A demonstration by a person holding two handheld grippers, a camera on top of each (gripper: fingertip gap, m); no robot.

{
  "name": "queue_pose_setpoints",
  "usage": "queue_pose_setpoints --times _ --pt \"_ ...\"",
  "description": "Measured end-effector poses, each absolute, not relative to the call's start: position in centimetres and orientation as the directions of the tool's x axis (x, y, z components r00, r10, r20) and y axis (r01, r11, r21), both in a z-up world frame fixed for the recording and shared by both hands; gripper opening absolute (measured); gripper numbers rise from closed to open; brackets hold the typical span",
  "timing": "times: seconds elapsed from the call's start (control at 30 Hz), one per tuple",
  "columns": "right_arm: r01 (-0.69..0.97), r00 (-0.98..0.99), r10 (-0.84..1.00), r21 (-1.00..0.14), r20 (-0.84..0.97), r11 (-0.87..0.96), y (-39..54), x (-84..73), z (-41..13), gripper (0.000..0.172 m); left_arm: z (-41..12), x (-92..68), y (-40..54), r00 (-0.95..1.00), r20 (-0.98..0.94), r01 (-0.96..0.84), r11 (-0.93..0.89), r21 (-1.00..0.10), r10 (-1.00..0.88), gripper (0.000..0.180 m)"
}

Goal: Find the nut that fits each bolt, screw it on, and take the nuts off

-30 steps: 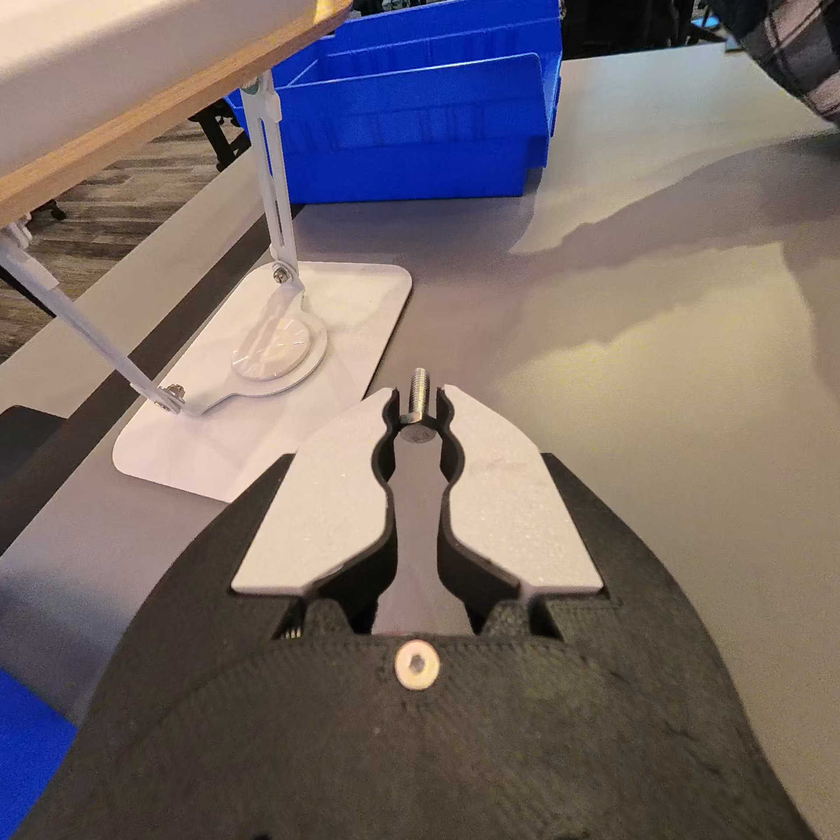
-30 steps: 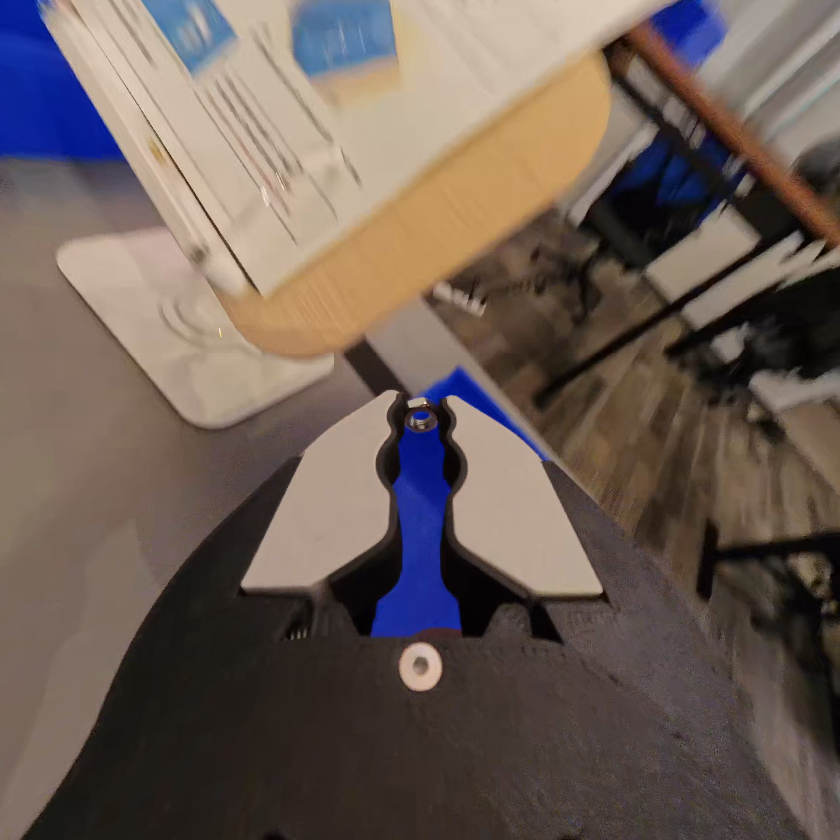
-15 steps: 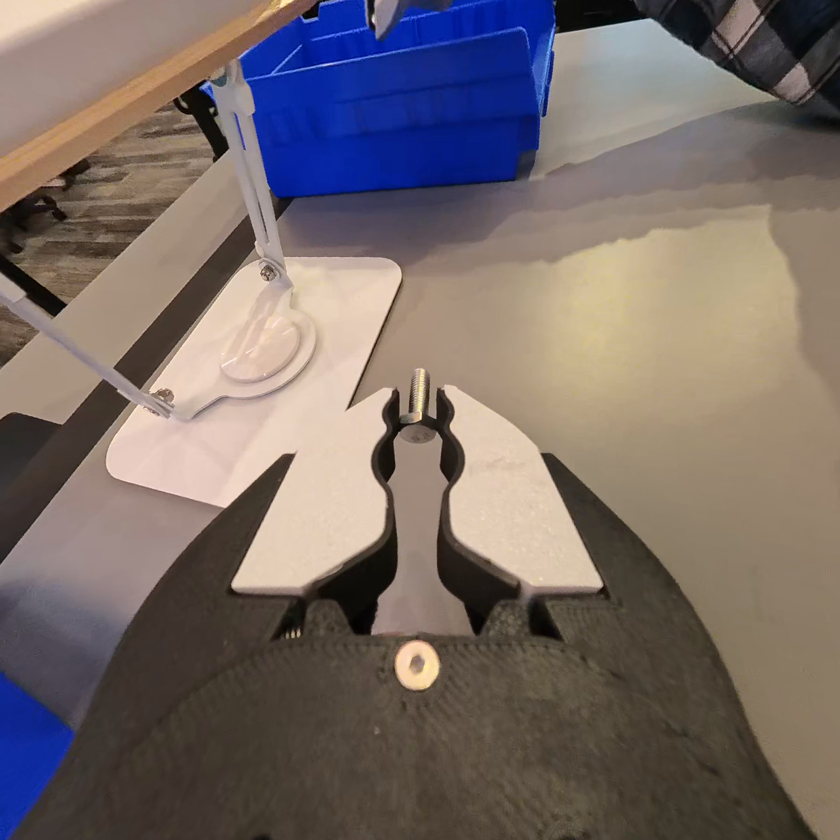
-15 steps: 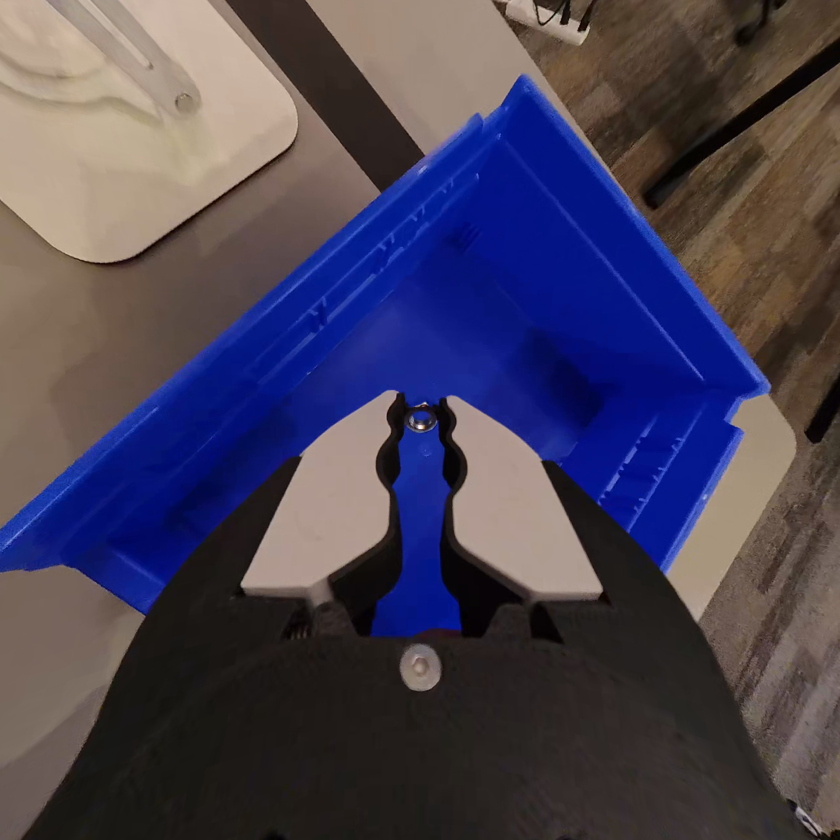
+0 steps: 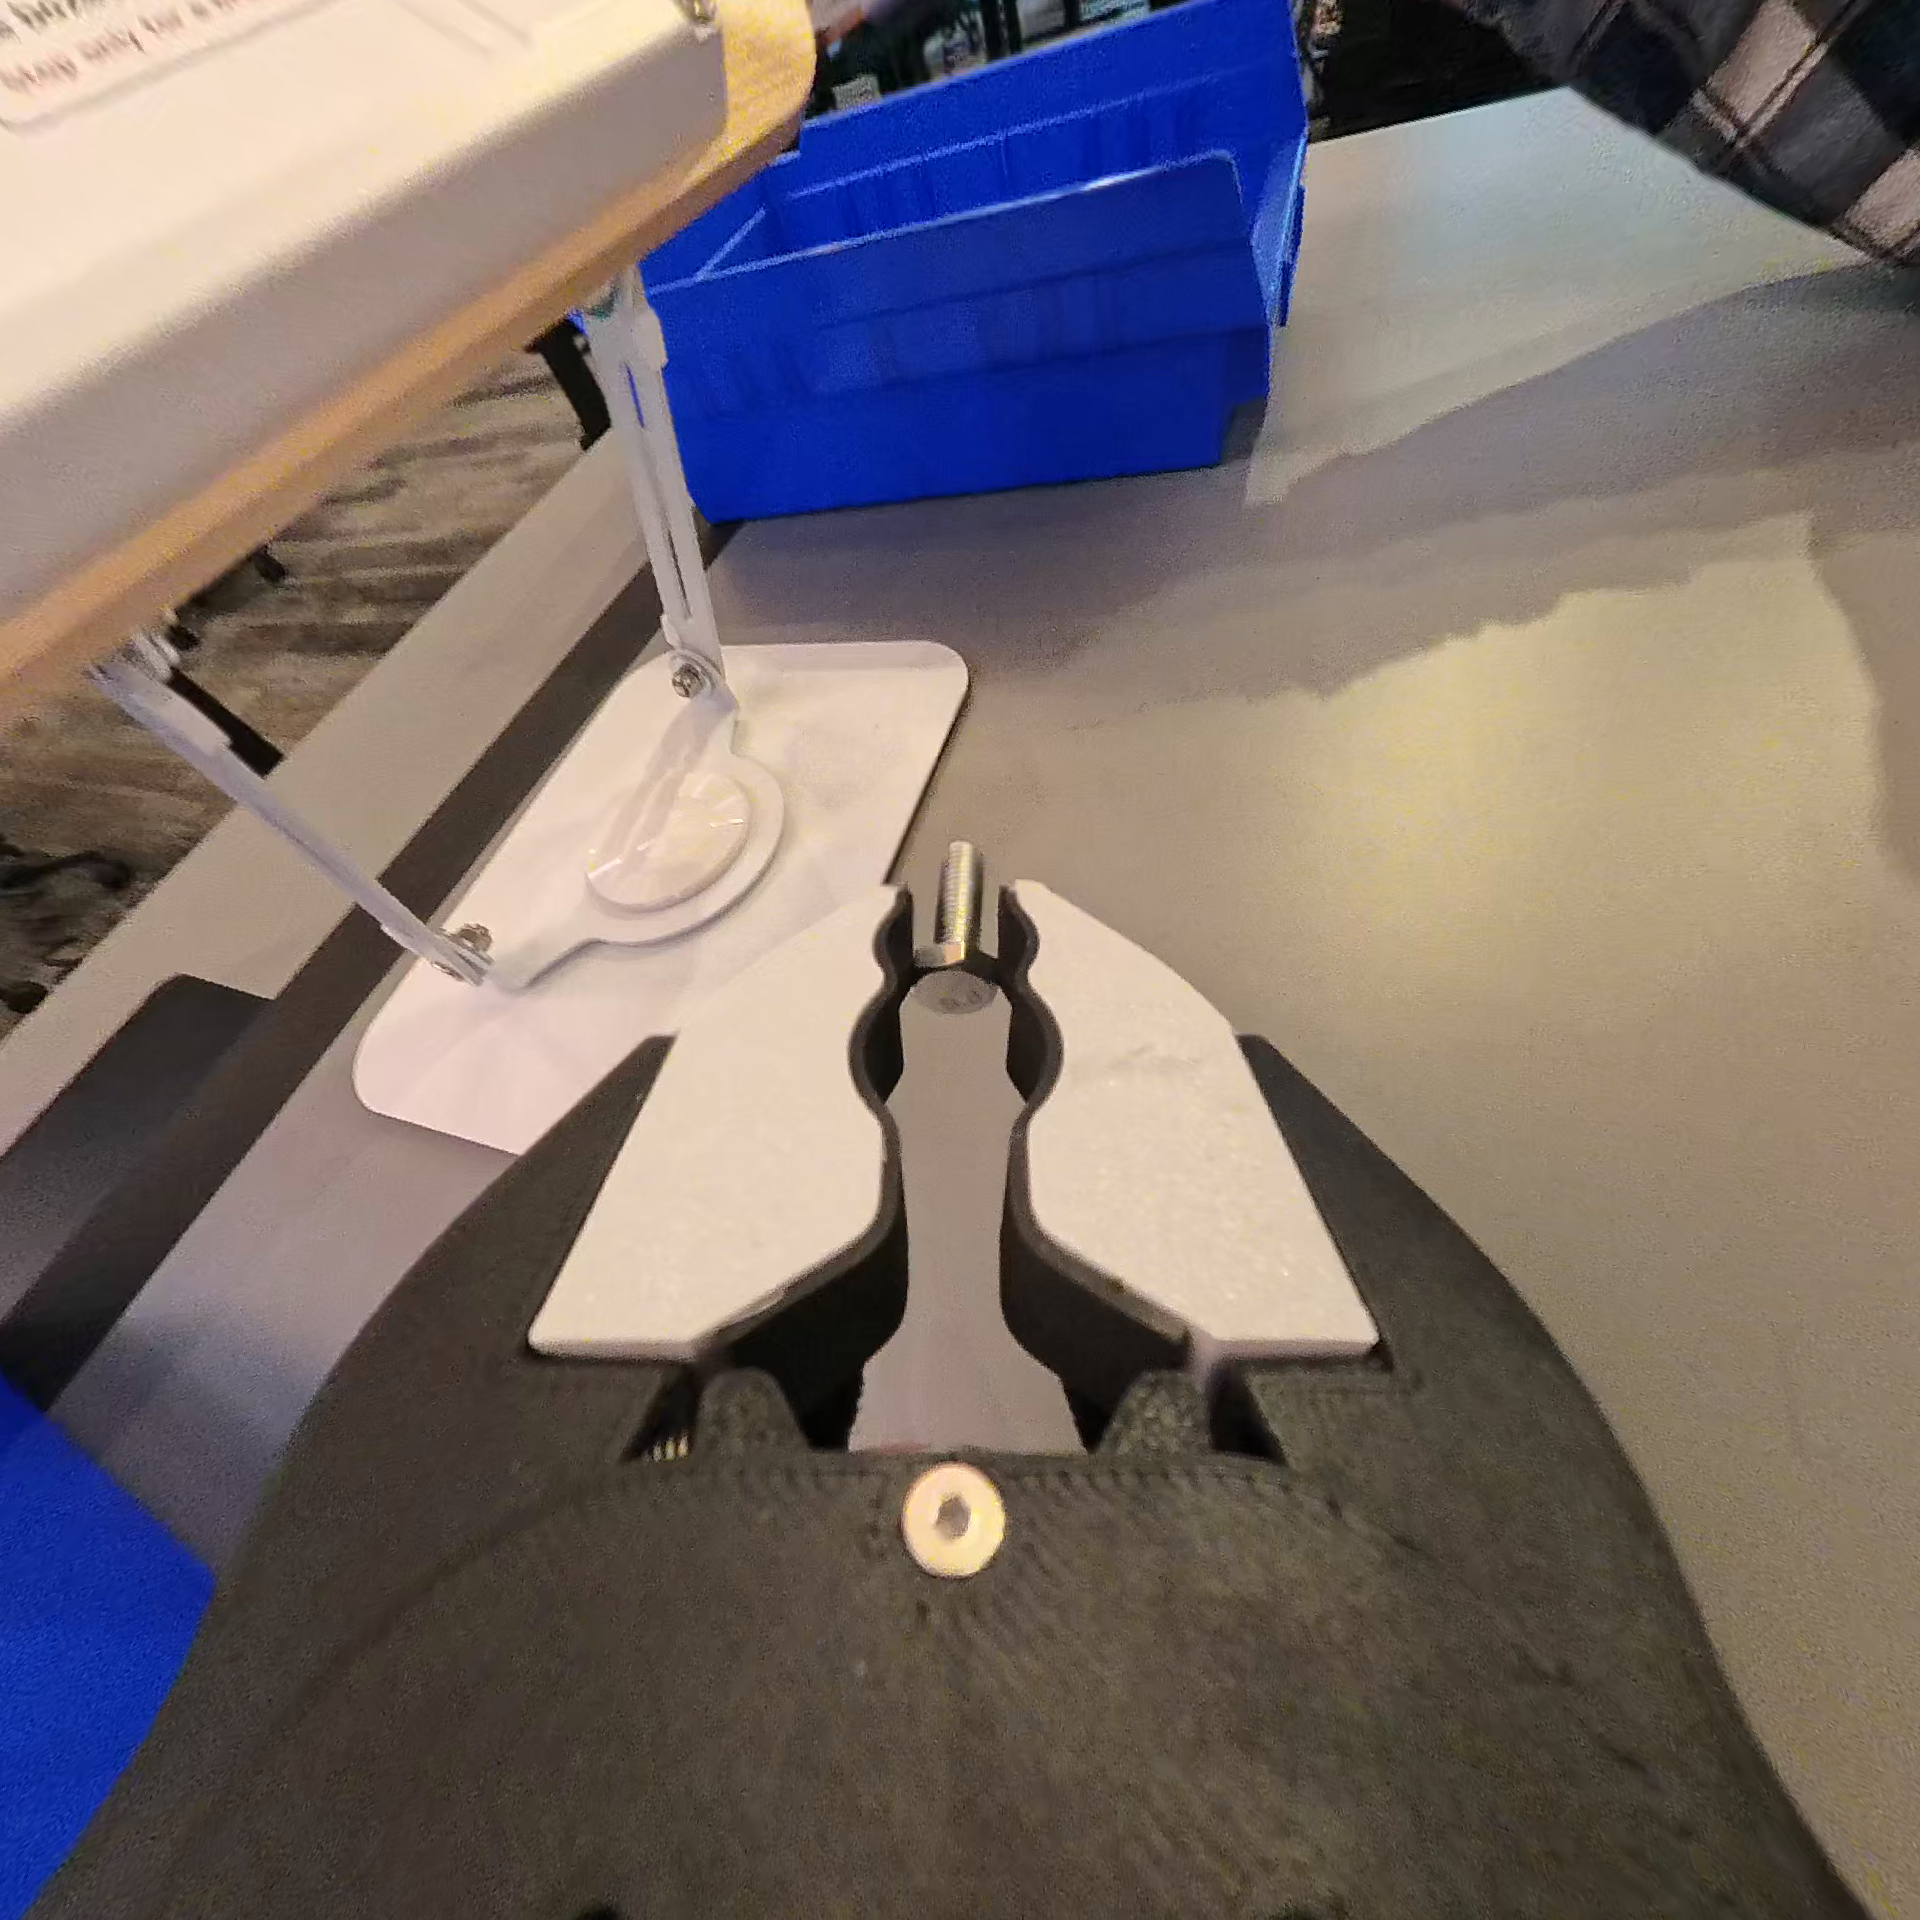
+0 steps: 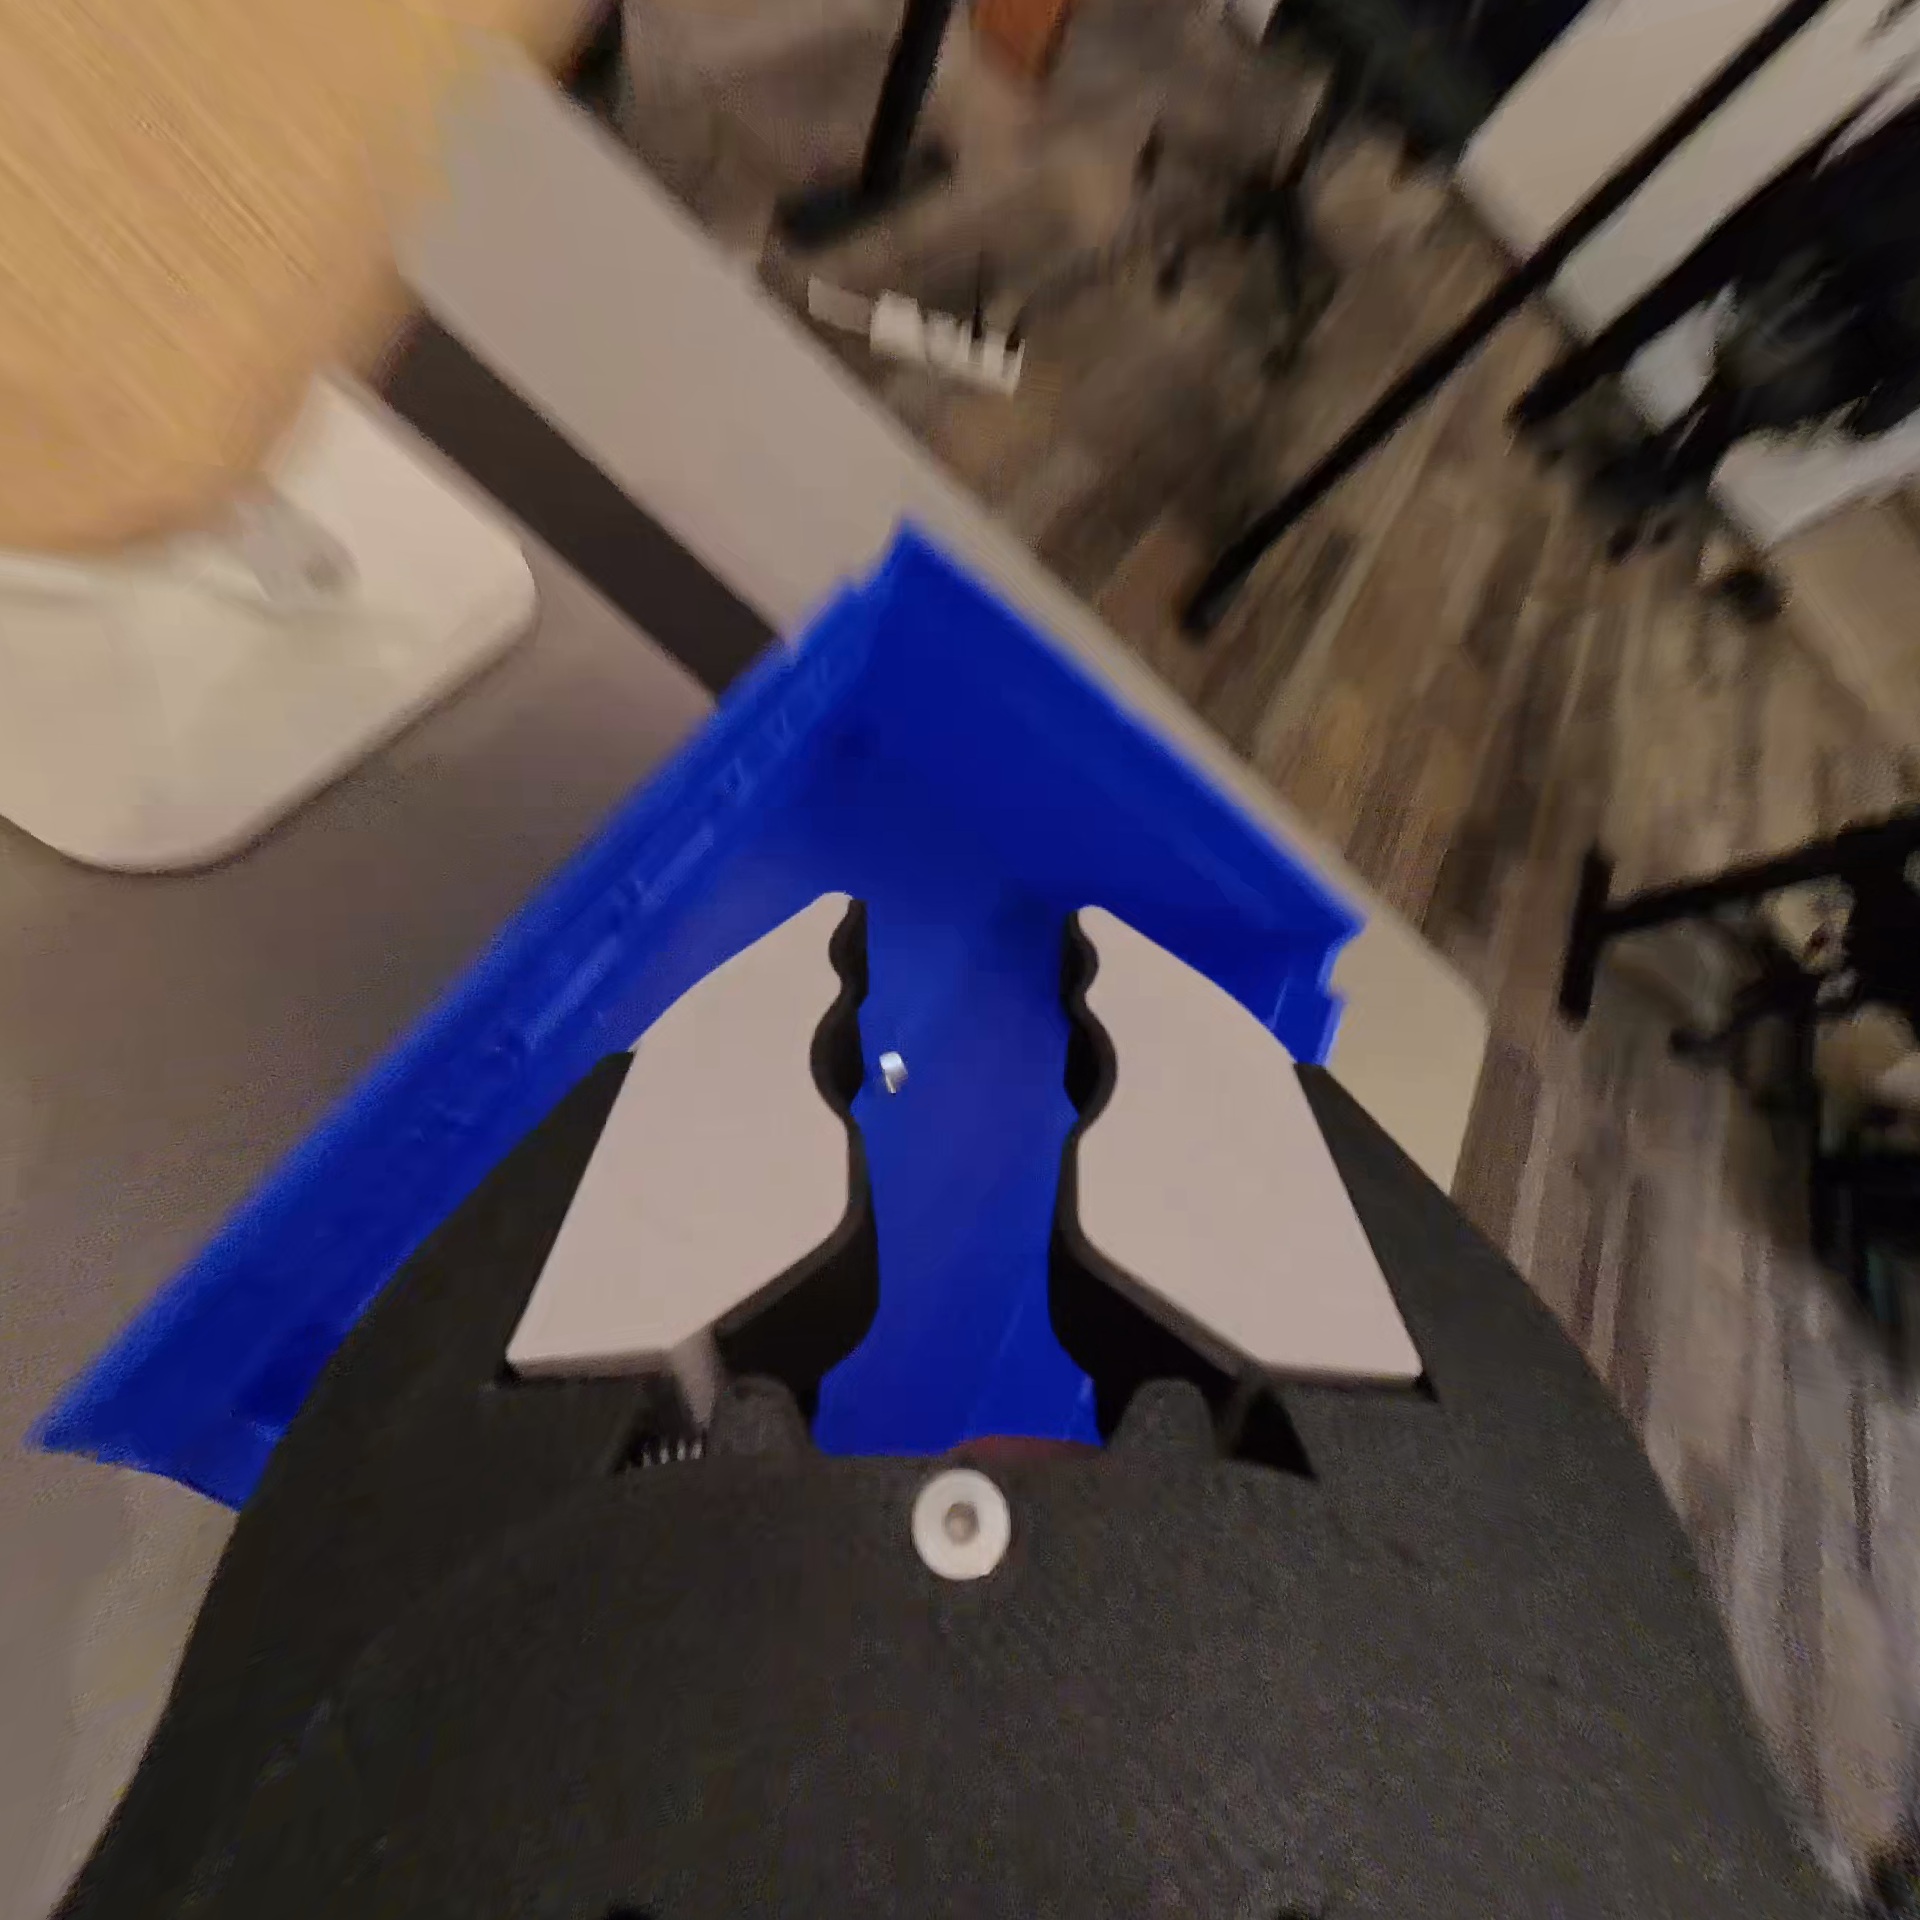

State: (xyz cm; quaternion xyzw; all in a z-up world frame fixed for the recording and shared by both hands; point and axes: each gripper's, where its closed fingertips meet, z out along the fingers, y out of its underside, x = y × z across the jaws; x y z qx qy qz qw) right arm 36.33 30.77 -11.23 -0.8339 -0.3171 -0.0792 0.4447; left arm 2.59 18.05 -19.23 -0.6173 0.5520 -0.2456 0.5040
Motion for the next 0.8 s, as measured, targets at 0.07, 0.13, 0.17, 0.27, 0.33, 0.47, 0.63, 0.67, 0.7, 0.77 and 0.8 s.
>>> queue_pose_setpoints --times 0.07,0.13,0.17,0.27,0.33,0.47,0.63,0.67,0.7,0.77,0.8 --pt "0.573 0.765 0.502 -0.783 0.404 -0.243 29.2 32.9 -7.1 0.033 -18.6 2.7 18.0 0.28 -0.3 -0.433 0.159 -0.887 -0.912 0.015" --pt "0.488 0.699 0.649 -0.863 0.3 -0.128 26.5 27.5 -4.5 0.029 -18.2 2.9 17.7 0.276 -0.33 -0.435 0.189 -0.88 -0.903 0.015" --pt "0.454 0.642 0.722 -0.887 0.259 -0.085 25.1 24.9 -3.8 0.027 -18.1 3.0 17.6 0.276 -0.348 -0.441 0.204 -0.874 -0.896 0.015" --pt "0.398 0.452 0.877 -0.917 0.162 -0.036 21.4 17.4 -4.3 0.026 -17.3 3.3 17.1 0.279 -0.408 -0.448 0.258 -0.856 -0.869 0.015" --pt "0.402 0.348 0.933 -0.913 0.088 -0.064 19.7 13.3 -6.4 0.026 -16.6 3.5 16.8 0.289 -0.463 -0.458 0.304 -0.835 -0.838 0.015" --pt "0.388 0.156 0.976 -0.899 -0.155 -0.205 16.9 7.5 -11.3 0.027 -15.7 3.9 15.9 0.276 -0.554 -0.478 0.388 -0.788 -0.785 0.015" --pt "0.283 0.032 0.914 -0.873 -0.405 -0.397 15.7 4.6 -13.6 0.026 -14.3 4.0 15.0 0.294 -0.652 -0.47 0.488 -0.735 -0.699 0.015" --pt "0.274 0.019 0.902 -0.865 -0.432 -0.42 15.6 4.3 -14.0 0.027 -14.0 4.0 14.9 0.303 -0.666 -0.468 0.502 -0.727 -0.682 0.015" --pt "0.27 0.002 0.894 -0.861 -0.447 -0.431 15.4 4.1 -14.3 0.028 -13.8 4.1 14.7 0.302 -0.673 -0.465 0.512 -0.722 -0.675 0.015" --pt "0.241 -0.036 0.888 -0.867 -0.458 -0.437 15.0 3.8 -14.0 0.027 -13.7 4.1 14.5 0.295 -0.676 -0.462 0.518 -0.72 -0.676 0.015" --pt "0.216 -0.063 0.879 -0.867 -0.472 -0.45 14.8 3.7 -13.6 0.027 -13.6 4.1 14.5 0.301 -0.676 -0.457 0.521 -0.721 -0.672 0.015"
